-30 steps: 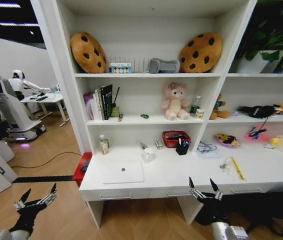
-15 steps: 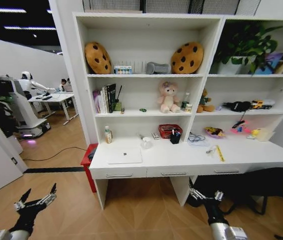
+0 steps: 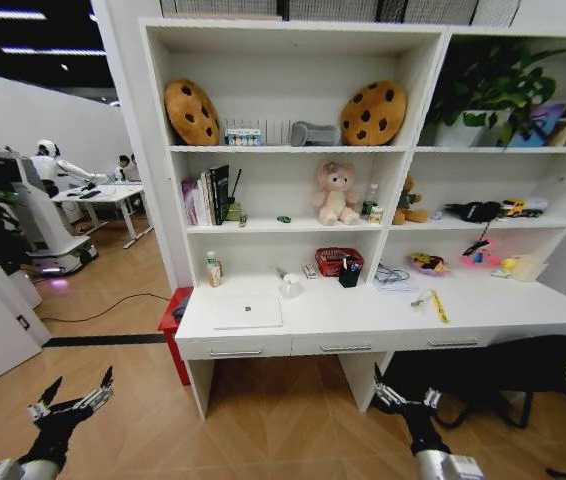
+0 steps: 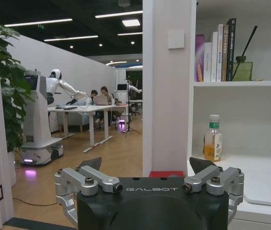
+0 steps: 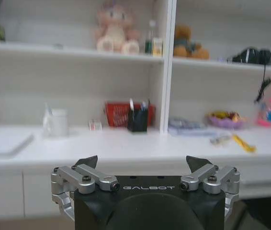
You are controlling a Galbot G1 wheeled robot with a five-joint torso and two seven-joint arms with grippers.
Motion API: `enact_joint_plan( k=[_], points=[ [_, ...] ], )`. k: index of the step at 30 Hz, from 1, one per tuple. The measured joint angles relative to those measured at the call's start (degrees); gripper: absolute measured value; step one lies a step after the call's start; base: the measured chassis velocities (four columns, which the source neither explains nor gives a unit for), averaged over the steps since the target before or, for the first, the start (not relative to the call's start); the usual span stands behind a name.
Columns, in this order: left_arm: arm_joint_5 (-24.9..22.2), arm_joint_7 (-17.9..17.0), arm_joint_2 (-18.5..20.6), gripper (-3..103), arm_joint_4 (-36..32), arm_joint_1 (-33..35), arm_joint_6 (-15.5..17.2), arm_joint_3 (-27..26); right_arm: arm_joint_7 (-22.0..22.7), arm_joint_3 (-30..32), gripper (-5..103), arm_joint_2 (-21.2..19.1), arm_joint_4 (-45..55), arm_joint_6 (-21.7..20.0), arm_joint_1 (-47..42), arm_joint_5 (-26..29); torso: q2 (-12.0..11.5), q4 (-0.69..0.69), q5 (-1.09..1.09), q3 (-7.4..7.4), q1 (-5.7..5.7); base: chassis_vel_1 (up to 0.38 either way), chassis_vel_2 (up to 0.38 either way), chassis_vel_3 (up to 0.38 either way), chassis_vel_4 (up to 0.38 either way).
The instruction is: Organize the objects on the table.
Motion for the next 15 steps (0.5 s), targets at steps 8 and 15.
enact_joint_plan(
  k=[8, 15],
  points=[
    [0.00, 0.00, 0.00, 100, 0.00, 0.01, -0.01, 0.00, -0.84, -2.06, 100, 1.40, -10.37, 2.83, 0.56, -2.74, 0.00, -0.05, 0.00, 0.00, 0.00, 0.000, 0.000, 0.000, 0.000],
    [0.00, 0.00, 0.00, 100, 0.00, 0.01, -0.01, 0.00, -1.32, 2.99, 100, -2.54, 5.30, 1.22, -1.72, 3.20, 0.00, 0.01, -0.03, 0.00, -0.01, 0.000, 0.000, 0.000, 0.000]
  ],
)
